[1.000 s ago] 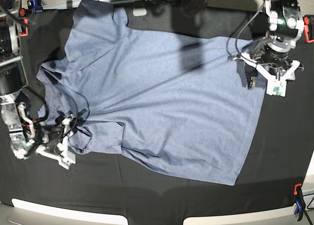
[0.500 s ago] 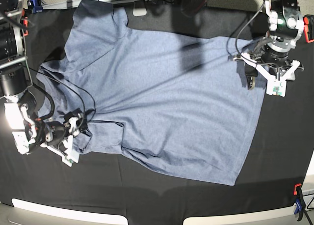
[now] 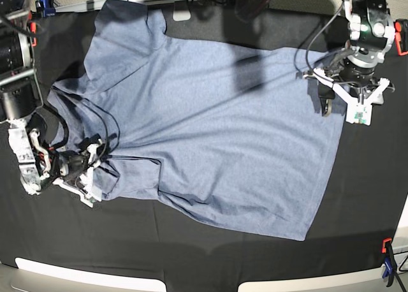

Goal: Layout the t-shirt on the table in an organized manner, then fold the t-shirt properly
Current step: 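Pull the sleeve with the right gripper outward to unfold it, then move the left gripper to the shirt hem corner and grasp it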

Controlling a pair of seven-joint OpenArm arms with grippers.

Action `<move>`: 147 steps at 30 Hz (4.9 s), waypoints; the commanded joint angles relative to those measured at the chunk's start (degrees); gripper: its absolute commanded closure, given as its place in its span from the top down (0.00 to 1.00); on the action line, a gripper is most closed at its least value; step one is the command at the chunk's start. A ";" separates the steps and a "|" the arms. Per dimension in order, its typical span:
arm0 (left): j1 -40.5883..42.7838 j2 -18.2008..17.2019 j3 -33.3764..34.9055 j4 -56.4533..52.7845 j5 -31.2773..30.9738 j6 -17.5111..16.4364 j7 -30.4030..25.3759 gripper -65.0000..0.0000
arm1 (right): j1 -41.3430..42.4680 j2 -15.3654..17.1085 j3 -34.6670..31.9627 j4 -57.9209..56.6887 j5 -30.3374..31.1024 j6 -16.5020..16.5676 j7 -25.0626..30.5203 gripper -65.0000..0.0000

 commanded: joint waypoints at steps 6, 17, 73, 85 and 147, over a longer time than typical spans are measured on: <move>-0.13 -0.33 -0.26 1.05 -0.07 0.22 -1.31 0.53 | 1.86 0.20 0.57 0.72 -0.33 0.67 0.92 0.21; -0.15 -0.35 -0.26 1.05 -0.07 0.22 -1.75 0.53 | 4.83 0.22 0.57 0.76 -0.22 0.67 0.20 0.01; -5.14 -0.68 -0.70 -5.57 -0.28 0.35 -4.55 0.53 | -14.80 8.24 19.91 33.55 -19.21 -28.44 9.03 0.46; -17.64 -0.66 -0.72 -21.20 -2.99 -2.47 -10.75 0.53 | -35.93 6.43 42.62 36.41 -8.39 -19.56 8.41 0.46; -71.73 -2.56 -0.59 -113.61 -3.93 -14.32 -36.46 0.33 | -49.83 -18.51 47.76 49.66 -7.17 -10.60 6.97 0.46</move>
